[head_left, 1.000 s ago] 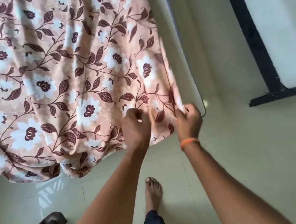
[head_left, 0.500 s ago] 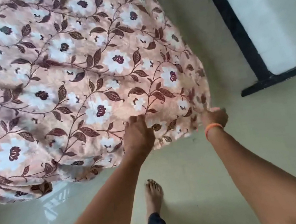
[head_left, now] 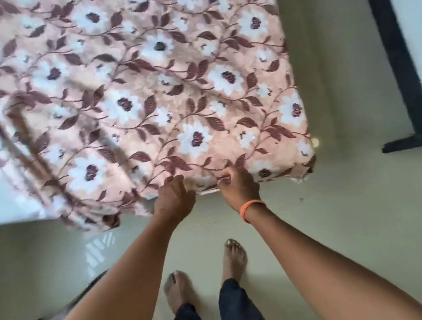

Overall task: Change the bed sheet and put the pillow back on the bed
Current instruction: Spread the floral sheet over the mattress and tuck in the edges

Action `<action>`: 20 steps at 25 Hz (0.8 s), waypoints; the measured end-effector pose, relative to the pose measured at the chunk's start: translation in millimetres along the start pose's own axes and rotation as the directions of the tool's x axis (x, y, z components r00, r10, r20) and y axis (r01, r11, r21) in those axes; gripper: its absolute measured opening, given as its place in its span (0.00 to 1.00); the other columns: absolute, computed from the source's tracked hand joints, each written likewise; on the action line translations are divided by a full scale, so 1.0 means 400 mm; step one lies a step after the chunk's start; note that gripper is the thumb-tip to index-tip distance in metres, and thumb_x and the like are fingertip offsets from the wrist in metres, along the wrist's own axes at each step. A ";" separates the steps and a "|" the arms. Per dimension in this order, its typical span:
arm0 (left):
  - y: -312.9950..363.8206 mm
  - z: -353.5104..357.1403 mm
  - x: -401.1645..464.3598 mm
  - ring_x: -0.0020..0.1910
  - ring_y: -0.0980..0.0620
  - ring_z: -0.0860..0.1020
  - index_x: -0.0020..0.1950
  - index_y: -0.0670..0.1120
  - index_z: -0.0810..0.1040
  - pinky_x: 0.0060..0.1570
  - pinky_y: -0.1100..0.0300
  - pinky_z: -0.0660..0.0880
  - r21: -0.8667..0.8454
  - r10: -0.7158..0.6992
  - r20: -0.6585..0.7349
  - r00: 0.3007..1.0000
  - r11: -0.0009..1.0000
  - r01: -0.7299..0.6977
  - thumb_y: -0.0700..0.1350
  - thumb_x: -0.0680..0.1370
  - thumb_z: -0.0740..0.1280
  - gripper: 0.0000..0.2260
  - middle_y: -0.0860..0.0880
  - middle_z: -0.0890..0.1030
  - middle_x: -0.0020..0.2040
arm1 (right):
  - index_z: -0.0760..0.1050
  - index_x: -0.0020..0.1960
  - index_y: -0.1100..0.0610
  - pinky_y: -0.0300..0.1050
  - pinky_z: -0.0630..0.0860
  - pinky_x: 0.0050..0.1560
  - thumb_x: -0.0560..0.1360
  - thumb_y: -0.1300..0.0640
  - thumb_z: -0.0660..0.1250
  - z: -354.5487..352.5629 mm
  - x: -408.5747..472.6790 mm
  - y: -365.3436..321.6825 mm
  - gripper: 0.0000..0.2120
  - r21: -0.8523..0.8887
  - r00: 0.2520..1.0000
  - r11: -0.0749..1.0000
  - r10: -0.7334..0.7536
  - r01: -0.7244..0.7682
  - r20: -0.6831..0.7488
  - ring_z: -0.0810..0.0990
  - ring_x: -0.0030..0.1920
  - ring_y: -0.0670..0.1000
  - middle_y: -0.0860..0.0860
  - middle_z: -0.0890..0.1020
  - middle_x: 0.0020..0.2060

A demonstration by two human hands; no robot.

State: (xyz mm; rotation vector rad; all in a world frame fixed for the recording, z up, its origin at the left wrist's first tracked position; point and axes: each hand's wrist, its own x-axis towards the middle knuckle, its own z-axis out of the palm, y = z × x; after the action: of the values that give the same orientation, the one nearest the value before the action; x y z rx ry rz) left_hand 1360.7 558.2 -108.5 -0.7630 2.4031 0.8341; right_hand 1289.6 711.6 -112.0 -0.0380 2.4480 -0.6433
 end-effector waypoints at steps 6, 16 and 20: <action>-0.399 -0.231 -0.068 0.59 0.34 0.73 0.63 0.39 0.74 0.59 0.45 0.70 -0.217 -0.413 -0.393 0.821 0.910 0.354 0.44 0.76 0.62 0.17 0.35 0.74 0.61 | 0.77 0.53 0.54 0.52 0.76 0.54 0.74 0.55 0.65 0.217 -0.092 -0.339 0.09 -0.051 0.957 0.968 -0.233 0.245 0.174 0.79 0.54 0.56 0.52 0.82 0.53; -0.738 -0.437 0.047 0.47 0.38 0.78 0.49 0.41 0.74 0.40 0.52 0.69 -0.632 -0.475 -0.233 0.849 0.737 0.240 0.50 0.76 0.59 0.13 0.40 0.79 0.48 | 0.77 0.49 0.58 0.50 0.76 0.51 0.72 0.49 0.68 0.682 -0.052 -0.961 0.13 -0.065 0.937 0.951 -0.283 0.301 0.203 0.81 0.50 0.59 0.57 0.83 0.47; -0.916 -0.497 0.015 0.42 0.42 0.79 0.45 0.42 0.76 0.36 0.54 0.68 -0.924 -0.690 -0.143 0.709 0.349 0.153 0.49 0.75 0.61 0.11 0.46 0.79 0.39 | 0.79 0.49 0.55 0.45 0.76 0.46 0.74 0.42 0.66 0.746 -0.081 -1.079 0.17 -0.120 0.927 0.959 -0.208 0.255 0.314 0.81 0.47 0.55 0.51 0.84 0.44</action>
State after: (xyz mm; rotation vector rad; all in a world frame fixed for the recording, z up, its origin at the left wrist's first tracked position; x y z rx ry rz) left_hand 1539.5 181.6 -120.2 -2.2157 1.7459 1.8122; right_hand 1432.1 205.3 -107.2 -0.4636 2.2094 -0.4985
